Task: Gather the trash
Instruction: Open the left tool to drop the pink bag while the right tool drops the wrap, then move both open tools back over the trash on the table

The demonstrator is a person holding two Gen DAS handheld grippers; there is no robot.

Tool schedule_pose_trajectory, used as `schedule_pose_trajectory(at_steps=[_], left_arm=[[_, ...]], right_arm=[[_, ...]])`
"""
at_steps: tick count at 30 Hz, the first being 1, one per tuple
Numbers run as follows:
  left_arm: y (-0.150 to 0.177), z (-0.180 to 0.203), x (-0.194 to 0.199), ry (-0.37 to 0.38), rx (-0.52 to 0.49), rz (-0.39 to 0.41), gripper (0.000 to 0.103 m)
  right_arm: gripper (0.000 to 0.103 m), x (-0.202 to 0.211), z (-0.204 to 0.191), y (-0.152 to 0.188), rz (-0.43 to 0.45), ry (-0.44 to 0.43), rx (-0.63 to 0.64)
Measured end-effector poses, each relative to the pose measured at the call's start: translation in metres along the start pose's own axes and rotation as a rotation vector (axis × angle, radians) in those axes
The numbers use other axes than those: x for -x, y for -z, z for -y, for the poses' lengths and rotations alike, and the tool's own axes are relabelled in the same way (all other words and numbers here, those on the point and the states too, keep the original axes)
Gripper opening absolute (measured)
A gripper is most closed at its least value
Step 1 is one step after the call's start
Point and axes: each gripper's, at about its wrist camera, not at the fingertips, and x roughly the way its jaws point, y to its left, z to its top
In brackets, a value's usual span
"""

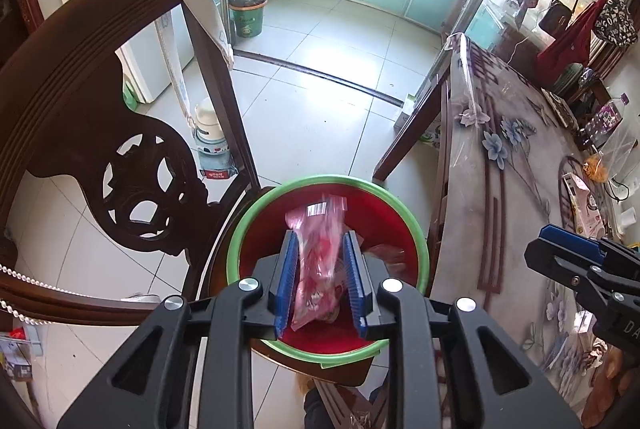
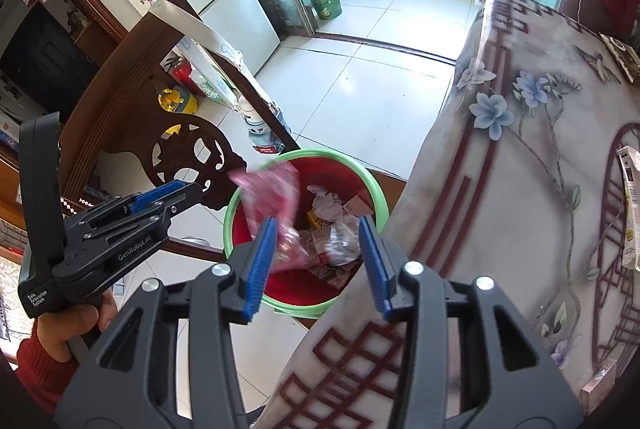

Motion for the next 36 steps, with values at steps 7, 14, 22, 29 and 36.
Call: schedule_pose_trajectory(at_steps=[7, 14, 22, 29, 36], left_arm=[[-0.001, 0.010, 0.014, 0.004, -0.028, 0.035, 0.022], [0.009, 0.039, 0.022, 0.045, -0.090, 0.029, 0.022], [0.026, 0.093, 0.023, 0.082, -0.168, 0.008, 0.022], [0.045, 0.160, 0.029, 0.115, -0.219, 0.011, 0.038], [0.072, 0.245, 0.031, 0.167, -0.281, -0.016, 0.042]], right_arm=[[0.041, 0.025, 0.003, 0.006, 0.033, 0.025, 0.009], [0.047, 0.053, 0.020, 0.031, 0.045, 0.066, -0.005], [0.050, 0.083, 0.097, 0.095, -0.005, 0.184, -0.132], [0.064, 0.142, 0.211, 0.166, -0.013, 0.353, -0.327], [0.074, 0.168, 0.294, 0.215, -0.141, 0.445, -0.264]])
